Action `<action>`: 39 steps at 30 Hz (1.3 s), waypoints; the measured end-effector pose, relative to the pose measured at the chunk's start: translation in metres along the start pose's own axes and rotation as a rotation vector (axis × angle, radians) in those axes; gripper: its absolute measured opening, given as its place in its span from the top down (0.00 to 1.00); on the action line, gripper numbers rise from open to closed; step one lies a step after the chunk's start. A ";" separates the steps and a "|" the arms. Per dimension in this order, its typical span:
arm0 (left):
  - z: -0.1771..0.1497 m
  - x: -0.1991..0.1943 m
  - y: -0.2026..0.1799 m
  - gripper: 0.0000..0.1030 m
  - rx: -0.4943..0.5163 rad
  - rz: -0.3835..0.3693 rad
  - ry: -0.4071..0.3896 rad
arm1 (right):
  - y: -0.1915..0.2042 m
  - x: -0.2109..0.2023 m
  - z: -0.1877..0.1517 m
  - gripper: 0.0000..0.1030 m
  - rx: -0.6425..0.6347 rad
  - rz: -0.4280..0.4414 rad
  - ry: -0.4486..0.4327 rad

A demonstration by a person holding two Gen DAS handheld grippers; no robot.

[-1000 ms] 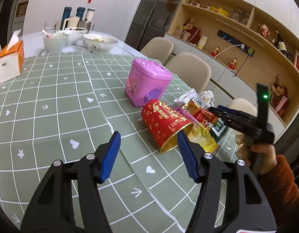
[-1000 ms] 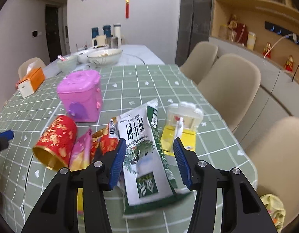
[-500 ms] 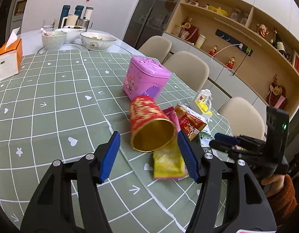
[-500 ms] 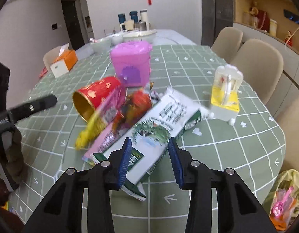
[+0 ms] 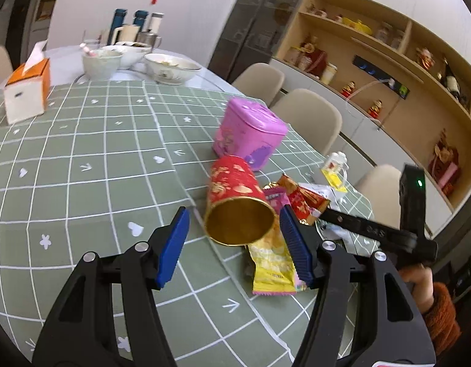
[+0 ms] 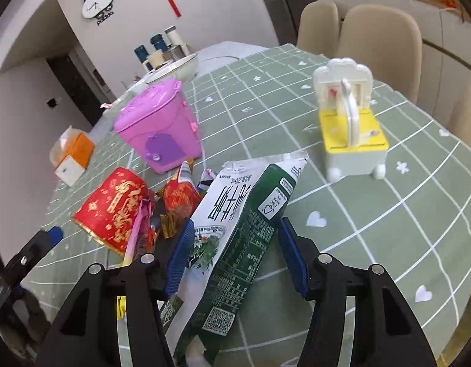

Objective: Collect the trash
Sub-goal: 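Grasp the white-green SATINE milk carton with the right gripper, then grasp the pink-yellow chip bag with the left gripper while the right holds the carton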

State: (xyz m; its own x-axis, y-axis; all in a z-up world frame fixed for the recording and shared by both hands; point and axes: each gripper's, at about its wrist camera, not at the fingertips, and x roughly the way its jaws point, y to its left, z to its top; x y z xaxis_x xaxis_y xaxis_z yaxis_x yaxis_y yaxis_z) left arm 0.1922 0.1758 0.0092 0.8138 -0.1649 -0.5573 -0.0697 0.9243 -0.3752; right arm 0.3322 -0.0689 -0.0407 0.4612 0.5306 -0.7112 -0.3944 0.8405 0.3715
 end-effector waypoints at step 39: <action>-0.023 0.043 -0.089 0.93 0.234 -0.005 0.170 | -0.027 -0.116 -0.054 0.85 -0.171 -0.132 -0.165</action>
State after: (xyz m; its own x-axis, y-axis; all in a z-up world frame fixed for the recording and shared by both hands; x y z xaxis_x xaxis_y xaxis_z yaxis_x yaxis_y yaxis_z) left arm 0.2202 0.0787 0.0020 0.7041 -0.2062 -0.6795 0.0850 0.9745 -0.2077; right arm 0.2470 -0.1593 -0.0004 0.6350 0.4404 -0.6347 -0.4447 0.8802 0.1659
